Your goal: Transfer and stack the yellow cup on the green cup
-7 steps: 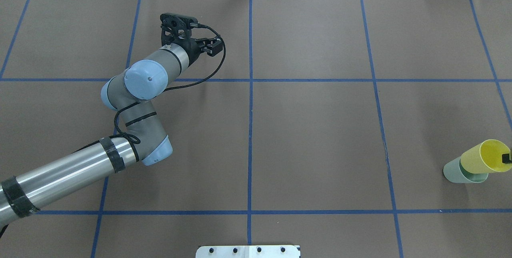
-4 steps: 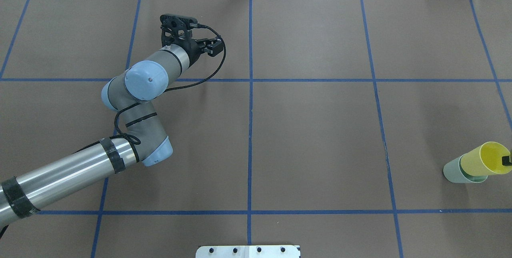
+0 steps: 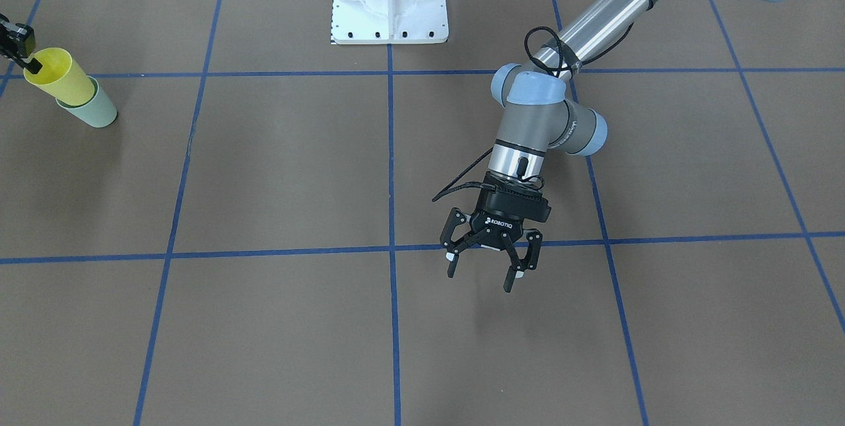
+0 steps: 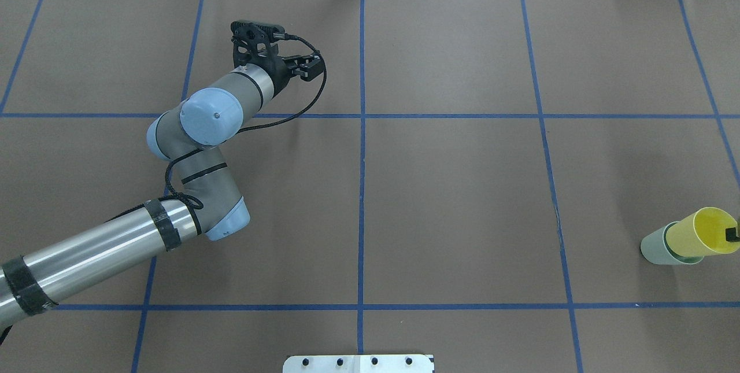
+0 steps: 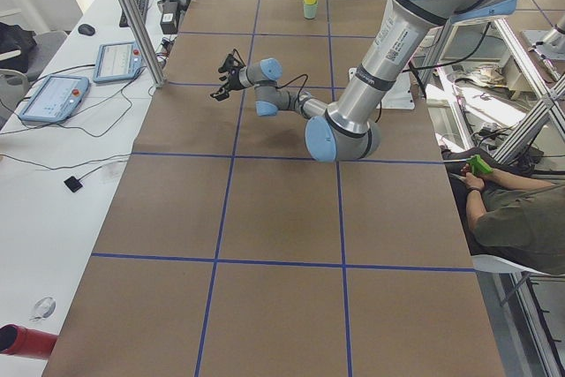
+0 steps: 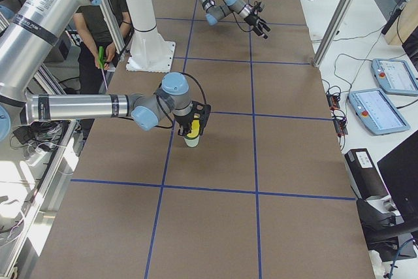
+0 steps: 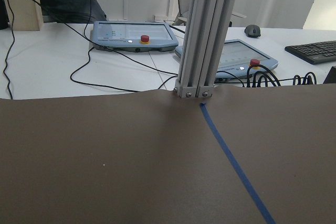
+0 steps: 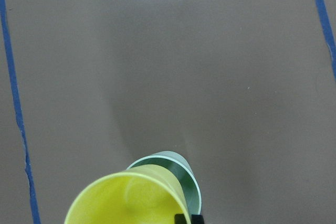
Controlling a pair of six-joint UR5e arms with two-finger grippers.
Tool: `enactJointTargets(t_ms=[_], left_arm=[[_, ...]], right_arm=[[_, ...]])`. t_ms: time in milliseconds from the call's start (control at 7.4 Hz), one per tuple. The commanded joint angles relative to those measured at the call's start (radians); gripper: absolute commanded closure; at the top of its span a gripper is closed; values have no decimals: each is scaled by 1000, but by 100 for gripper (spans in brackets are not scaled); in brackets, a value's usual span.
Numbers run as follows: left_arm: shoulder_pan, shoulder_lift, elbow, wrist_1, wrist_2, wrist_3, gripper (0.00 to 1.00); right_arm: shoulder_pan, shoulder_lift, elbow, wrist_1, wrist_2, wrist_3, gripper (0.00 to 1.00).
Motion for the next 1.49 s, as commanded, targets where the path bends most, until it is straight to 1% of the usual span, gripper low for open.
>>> enactJointTargets(t_ms=[0,270,405,541,676,811,946,1081,1216,1351], left_arm=[[-2,0,0,-1,2,-1,0],[-12,3,5,13,-6,2,0],[-46,3,2,81,-71,2,0],[-95,3,0,156,-133,11,0],[-156,3,-2,267,-200,16,0],[-229,5,-2,380,-298,19,0],[-303,8,-2,445,-404,101,0],[-360,50,-2,506,-498,170,0],[-424,52,-5,624,-611,220,0],[-495,49,-44,775,-700,266,0]], right_arm=[[0,10,-13,2,2,2,1],[-2,22,-13,0,2,2,0],[0,45,-18,0,-1,2,0],[11,104,-72,0,-15,3,0],[53,219,-159,-2,-15,2,0],[101,301,-218,-12,-13,-11,0],[139,373,-269,-35,-9,-17,0],[173,483,-318,-129,-1,-52,0],[205,564,-327,-264,1,-143,0],[257,640,-334,-411,4,-258,0]])
